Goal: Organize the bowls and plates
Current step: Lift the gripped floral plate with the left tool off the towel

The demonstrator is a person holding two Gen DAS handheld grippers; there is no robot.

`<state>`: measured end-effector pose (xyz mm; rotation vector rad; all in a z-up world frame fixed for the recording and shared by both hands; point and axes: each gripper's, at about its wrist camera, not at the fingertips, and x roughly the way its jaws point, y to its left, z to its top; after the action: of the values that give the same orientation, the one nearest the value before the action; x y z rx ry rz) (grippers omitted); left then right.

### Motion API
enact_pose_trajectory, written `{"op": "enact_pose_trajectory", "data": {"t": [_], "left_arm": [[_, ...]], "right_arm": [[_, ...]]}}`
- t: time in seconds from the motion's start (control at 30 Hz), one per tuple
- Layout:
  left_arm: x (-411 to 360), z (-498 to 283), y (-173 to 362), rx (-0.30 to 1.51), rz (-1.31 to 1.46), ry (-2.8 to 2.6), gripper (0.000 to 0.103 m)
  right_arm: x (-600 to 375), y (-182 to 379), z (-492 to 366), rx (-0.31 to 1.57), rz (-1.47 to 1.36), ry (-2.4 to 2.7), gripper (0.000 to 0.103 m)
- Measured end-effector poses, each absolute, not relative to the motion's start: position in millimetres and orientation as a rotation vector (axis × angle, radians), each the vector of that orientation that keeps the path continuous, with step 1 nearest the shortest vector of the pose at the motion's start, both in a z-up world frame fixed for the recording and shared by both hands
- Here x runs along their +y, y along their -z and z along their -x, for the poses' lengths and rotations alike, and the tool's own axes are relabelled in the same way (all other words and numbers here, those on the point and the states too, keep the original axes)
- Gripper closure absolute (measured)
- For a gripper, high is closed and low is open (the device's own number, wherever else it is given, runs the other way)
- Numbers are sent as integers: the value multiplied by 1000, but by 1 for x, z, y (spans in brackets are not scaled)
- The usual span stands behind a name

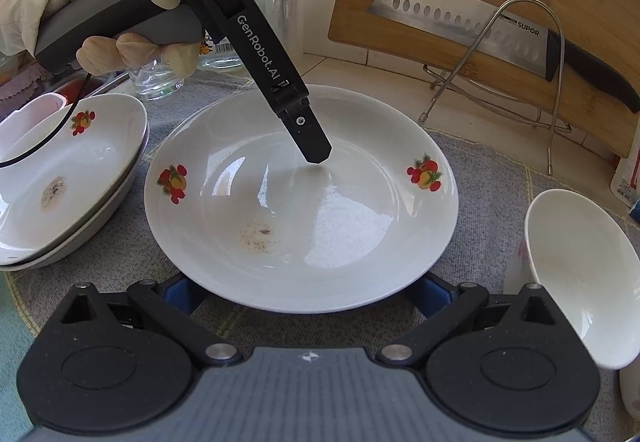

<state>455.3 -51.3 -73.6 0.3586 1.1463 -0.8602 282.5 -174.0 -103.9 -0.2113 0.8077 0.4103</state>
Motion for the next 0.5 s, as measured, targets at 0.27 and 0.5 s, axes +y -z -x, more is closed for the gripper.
{"op": "enact_pose_trajectory", "data": {"t": [0.27, 0.5], "left_arm": [[-55, -459, 74, 1146, -365, 863, 41], [-53, -455, 74, 1143, -364, 871, 41]], "right_arm": [[-172, 103, -284, 805, 212, -415, 0], [-172, 102, -283, 808, 236, -412, 0]]}}
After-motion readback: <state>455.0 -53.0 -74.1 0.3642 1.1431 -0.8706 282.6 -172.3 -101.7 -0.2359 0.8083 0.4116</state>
